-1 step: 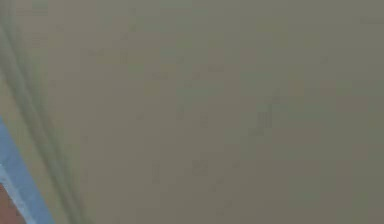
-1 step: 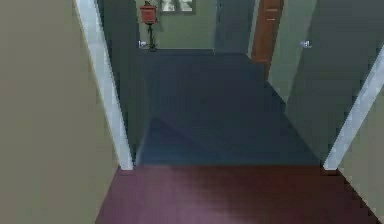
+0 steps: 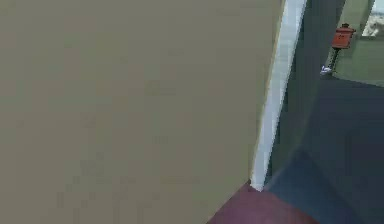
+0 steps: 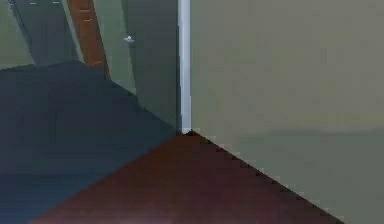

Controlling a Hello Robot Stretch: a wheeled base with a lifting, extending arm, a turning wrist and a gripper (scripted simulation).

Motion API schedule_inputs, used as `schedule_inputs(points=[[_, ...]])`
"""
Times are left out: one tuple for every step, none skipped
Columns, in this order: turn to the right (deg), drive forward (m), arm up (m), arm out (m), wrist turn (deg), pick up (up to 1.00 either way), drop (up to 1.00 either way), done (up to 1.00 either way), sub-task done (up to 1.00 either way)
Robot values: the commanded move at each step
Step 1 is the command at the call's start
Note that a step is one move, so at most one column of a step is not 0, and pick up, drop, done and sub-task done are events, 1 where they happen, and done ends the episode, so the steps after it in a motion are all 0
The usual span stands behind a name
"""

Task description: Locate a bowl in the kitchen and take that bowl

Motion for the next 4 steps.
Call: schedule_inputs(points=[[45.0,0.0,0.0,0.0,0.0,0.0,0.0,0.0,0.0],[6.0,0.0,0.0,0.0,0.0,0.0,0.0,0.0,0.0],[0.0,1.0,0.0,0.0,0.0,0.0,0.0,0.0,0.0],[3.0,0.0,0.0,0.0,0.0,0.0,0.0,0.0,0.0]])
